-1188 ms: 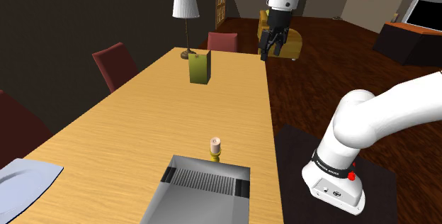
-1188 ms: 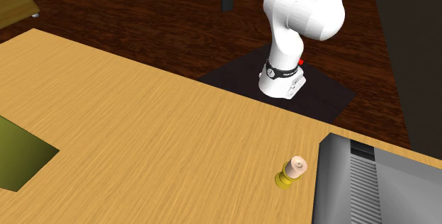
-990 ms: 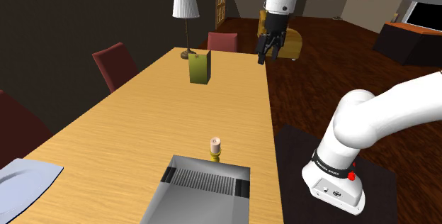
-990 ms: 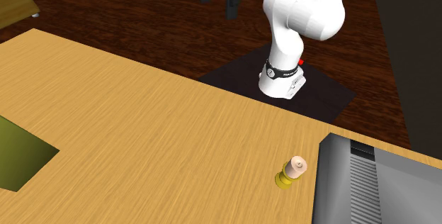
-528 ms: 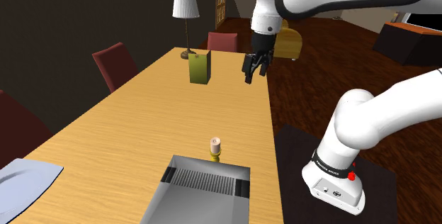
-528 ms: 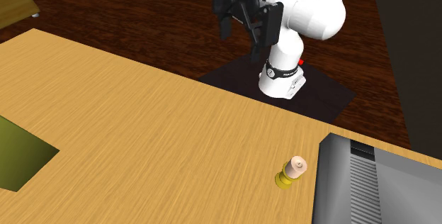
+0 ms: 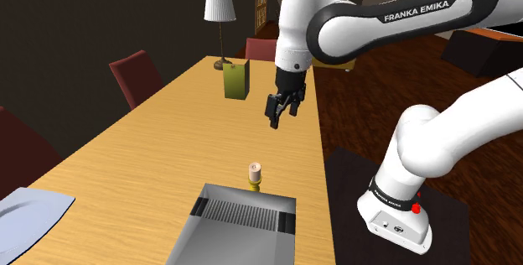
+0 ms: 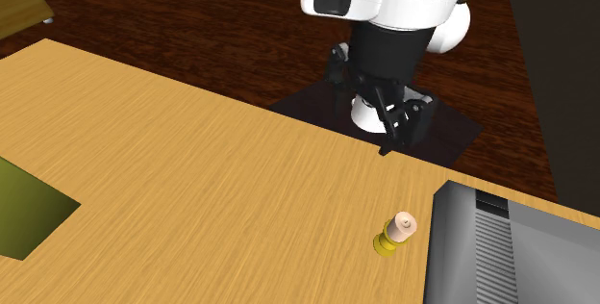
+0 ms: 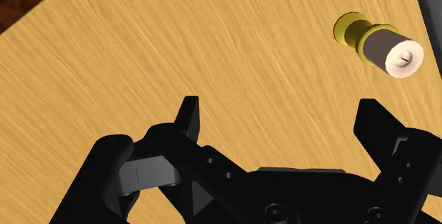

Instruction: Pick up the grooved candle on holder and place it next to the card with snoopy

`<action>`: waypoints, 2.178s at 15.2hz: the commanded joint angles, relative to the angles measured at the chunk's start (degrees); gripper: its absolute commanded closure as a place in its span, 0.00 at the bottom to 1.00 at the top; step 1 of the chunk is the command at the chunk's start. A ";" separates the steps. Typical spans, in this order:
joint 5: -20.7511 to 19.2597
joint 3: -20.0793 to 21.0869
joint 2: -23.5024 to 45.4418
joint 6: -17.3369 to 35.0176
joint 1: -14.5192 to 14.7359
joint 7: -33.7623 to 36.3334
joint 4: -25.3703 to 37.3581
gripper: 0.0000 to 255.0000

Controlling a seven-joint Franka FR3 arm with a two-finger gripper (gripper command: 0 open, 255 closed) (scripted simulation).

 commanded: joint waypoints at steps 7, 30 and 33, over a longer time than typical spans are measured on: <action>2.61 10.08 10.80 10.80 2.46 8.80 0.71 0.00; 1.23 15.45 19.94 21.53 2.06 13.43 -0.90 1.00; 1.23 15.44 19.93 21.52 2.07 13.42 -0.90 1.00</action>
